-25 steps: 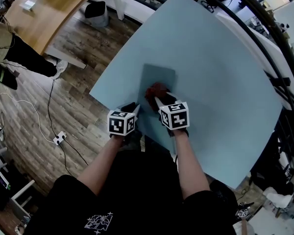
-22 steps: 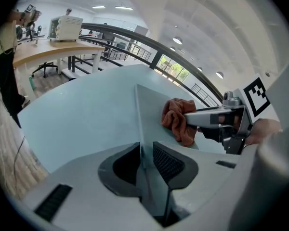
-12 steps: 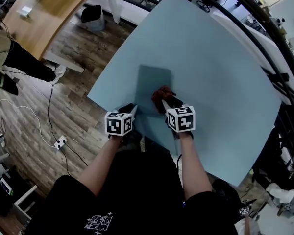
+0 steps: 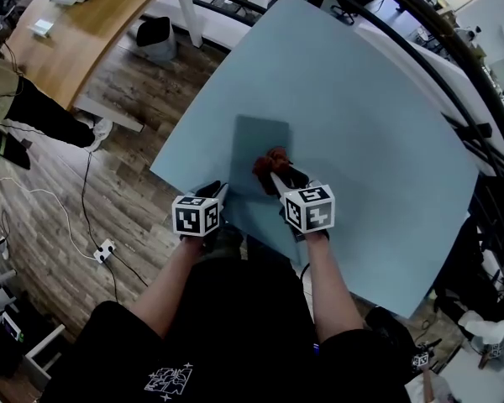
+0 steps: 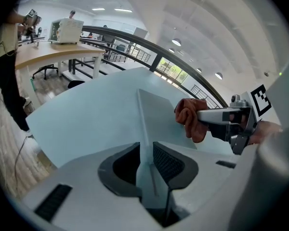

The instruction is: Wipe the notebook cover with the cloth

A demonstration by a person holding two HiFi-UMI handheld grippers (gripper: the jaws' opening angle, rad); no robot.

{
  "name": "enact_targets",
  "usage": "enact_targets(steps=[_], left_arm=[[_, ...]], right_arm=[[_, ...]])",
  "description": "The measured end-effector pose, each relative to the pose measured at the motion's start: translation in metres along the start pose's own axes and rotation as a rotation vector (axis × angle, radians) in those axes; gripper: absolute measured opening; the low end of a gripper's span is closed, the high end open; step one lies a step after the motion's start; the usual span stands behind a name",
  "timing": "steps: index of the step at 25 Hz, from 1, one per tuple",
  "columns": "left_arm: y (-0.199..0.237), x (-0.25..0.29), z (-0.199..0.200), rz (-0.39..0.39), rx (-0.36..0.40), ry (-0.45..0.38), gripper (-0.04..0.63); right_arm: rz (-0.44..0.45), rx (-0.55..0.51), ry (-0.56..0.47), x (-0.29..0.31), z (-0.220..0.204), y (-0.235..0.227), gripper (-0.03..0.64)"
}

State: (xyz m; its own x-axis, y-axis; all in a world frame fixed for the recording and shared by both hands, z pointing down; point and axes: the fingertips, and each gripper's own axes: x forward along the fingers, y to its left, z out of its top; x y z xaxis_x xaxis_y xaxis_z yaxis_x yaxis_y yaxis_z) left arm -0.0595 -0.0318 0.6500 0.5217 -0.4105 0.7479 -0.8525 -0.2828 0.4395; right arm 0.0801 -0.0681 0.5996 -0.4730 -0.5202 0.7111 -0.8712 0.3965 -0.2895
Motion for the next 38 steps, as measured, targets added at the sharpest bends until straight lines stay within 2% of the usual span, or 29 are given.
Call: enact_targets(steps=[7, 13, 19, 26, 38], left_arm=[[0.017, -0.017, 0.009, 0.029, -0.018, -0.027, 0.091], [0.031, -0.026, 0.013, 0.053, -0.025, -0.033, 0.089], [0.033, -0.024, 0.007, 0.052, -0.02, -0.015, 0.089], [0.025, -0.017, 0.007, 0.032, 0.003, -0.004, 0.089], [-0.004, 0.0, 0.01, -0.016, 0.051, 0.018, 0.089]], right_arm=[[0.122, -0.104, 0.058, 0.031, -0.007, 0.073, 0.137], [0.153, -0.129, 0.091, 0.05, -0.015, 0.098, 0.137], [0.131, -0.169, 0.154, 0.056, -0.027, 0.094, 0.137], [0.113, -0.15, 0.16, 0.051, -0.029, 0.083, 0.137], [0.048, -0.081, 0.153, 0.021, -0.042, 0.038, 0.137]])
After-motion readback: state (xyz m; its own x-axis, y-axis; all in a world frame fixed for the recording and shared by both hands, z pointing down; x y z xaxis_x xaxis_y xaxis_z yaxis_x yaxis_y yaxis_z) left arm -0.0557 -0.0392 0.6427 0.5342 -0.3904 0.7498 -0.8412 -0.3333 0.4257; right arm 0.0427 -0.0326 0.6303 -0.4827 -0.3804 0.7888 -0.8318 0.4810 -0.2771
